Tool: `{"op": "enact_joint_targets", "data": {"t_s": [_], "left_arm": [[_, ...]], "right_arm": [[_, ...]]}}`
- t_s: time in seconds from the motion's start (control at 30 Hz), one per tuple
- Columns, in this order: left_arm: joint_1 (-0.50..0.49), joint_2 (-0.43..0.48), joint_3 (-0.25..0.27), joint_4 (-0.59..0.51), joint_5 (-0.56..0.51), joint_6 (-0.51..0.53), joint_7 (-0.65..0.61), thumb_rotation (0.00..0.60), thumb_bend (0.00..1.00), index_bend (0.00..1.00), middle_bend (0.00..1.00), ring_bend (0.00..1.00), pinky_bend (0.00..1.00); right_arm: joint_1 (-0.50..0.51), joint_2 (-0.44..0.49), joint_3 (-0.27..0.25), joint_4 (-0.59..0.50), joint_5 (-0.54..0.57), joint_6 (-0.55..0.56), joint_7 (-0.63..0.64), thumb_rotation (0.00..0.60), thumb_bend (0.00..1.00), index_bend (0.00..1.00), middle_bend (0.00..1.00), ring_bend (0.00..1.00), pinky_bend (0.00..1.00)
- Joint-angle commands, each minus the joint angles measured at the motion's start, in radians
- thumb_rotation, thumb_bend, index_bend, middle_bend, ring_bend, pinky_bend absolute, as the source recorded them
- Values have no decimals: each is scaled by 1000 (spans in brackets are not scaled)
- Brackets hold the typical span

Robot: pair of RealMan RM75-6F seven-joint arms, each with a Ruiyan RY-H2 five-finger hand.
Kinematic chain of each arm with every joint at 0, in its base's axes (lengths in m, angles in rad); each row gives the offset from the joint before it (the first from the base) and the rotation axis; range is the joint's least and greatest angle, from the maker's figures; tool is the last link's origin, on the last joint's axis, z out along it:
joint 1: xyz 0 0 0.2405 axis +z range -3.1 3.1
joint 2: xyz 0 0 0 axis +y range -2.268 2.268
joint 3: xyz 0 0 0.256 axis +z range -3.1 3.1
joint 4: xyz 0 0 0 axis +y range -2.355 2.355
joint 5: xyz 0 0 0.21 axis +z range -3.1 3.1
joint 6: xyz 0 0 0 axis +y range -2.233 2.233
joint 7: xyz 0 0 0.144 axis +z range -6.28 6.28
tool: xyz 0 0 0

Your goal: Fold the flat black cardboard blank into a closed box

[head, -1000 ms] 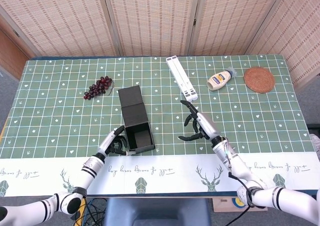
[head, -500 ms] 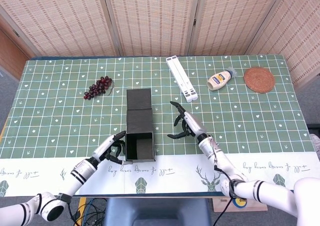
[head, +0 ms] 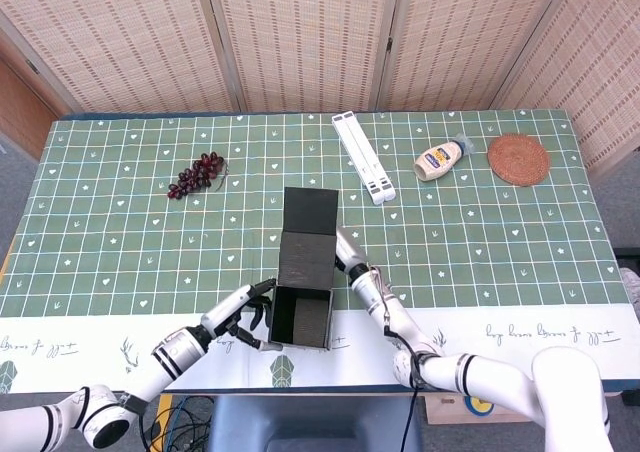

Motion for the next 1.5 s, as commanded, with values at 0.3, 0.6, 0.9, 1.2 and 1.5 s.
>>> {"op": "enact_joint_targets", "data": {"t_s": [0.3,0.6,0.9,1.2,1.5], "left_arm": [[-43,-70,-37,94,-145,-83,118,600,30,312,316,572,719],[-32,-132,-102,163,-339,-81,280,600,30,304,316,570,705],[2,-184,-163,158,-554,-25,448,600,30,270,312,567,705],[22,-141,-164,110,-564,-47,499,600,30,0,75,479,702],[42,-24,-124,59,-455,-69,539,600,29,0,0,409,646]], "right_arm": [[2,64,42,-130,-41,-13,58,600,0,0,75,496,692],[31,167,-22,-235,-49,-82,-93,600,0,0,205,496,685],[119,150,-87,-185,-20,-14,-495,600,0,0,237,496,685],[165,108,-114,-148,24,34,-687,600,0,0,244,497,685],[176,93,-143,-135,25,52,-767,600,0,0,242,497,685]]}}
